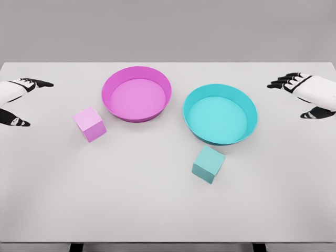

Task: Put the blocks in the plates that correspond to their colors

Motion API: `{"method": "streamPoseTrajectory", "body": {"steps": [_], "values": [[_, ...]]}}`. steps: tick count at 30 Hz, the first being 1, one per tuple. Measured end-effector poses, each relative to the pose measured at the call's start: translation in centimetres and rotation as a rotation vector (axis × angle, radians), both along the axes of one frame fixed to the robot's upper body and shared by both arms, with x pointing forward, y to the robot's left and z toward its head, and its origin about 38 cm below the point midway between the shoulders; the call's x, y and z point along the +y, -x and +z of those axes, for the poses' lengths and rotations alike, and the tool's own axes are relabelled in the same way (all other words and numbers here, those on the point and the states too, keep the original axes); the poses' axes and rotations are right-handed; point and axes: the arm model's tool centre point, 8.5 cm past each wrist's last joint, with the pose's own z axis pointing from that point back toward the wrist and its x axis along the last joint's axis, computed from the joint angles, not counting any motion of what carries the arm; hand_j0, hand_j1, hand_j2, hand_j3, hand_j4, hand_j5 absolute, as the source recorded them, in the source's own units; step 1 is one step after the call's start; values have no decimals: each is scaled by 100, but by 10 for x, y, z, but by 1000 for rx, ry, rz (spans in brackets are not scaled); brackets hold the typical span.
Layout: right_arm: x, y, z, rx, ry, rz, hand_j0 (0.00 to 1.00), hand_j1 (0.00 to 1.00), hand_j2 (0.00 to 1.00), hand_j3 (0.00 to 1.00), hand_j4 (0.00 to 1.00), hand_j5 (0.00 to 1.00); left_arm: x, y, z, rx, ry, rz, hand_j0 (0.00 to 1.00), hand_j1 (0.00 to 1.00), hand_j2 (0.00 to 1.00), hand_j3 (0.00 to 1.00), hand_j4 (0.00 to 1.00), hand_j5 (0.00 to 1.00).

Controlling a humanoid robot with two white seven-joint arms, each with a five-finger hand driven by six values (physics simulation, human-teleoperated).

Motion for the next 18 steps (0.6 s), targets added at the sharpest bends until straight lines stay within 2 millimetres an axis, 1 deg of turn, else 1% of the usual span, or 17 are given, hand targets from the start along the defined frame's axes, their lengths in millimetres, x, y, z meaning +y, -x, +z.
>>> {"method": "streamPoseTrajectory", "body": {"steps": [2,4,5,7,8,9,10,11,13,14,15,18], "values": [[0,0,0,3,4,1,100,100,100,100,100,100,0,0,0,-1,-6,-1,100,100,100,100,100,100],[0,2,-3,11,5,1,100,100,100,100,100,100,-2,-4,6,-16,-24,-7,100,100,100,100,100,100],[0,3,-3,12,8,3,100,100,100,100,100,100,-3,-7,12,-31,-34,-12,100,100,100,100,100,100],[-2,6,9,-7,33,15,100,100,100,100,100,100,-7,-13,19,-46,-54,-23,100,100,100,100,100,100],[-1,6,20,-25,51,29,100,100,100,100,100,100,-9,-15,20,-44,-65,-30,100,100,100,100,100,100],[4,-1,49,-85,80,53,100,100,100,100,100,100,-12,-15,14,-30,-80,-40,100,100,100,100,100,100],[9,-5,67,-117,96,72,100,100,100,100,100,100,-16,-15,10,-21,-96,-52,100,100,100,100,100,100],[14,-8,80,-136,134,97,100,100,100,100,100,100,-22,-18,12,-31,-111,-68,100,100,100,100,100,100],[24,-13,105,-166,190,135,100,100,100,100,100,100,-39,-22,4,-32,-135,-107,100,100,100,100,100,100],[28,-12,103,-151,224,158,100,100,100,100,100,100,-48,-26,5,-44,-146,-125,100,100,100,100,100,100],[34,-9,105,-146,246,182,100,100,100,100,100,100,-55,-29,5,-52,-156,-141,100,100,100,100,100,100],[48,13,82,-68,306,272,100,100,100,100,100,100,-79,-32,-2,-54,-181,-197,100,100,100,100,100,100]]}}
